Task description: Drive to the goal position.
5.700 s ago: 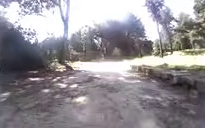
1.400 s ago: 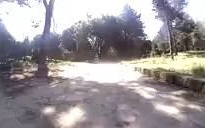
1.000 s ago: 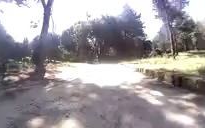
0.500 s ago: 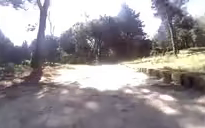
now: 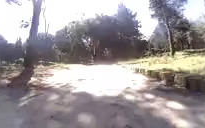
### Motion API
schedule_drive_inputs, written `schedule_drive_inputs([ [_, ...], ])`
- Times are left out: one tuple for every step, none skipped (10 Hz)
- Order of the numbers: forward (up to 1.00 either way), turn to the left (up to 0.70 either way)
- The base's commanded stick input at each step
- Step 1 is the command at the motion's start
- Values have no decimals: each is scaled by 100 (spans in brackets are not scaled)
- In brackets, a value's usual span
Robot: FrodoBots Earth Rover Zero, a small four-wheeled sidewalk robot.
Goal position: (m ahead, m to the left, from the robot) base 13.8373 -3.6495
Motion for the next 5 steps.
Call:
schedule_drive_inputs([
  [70,0],
  [70,0],
  [70,-35],
  [70,-35],
  [70,-27],
])
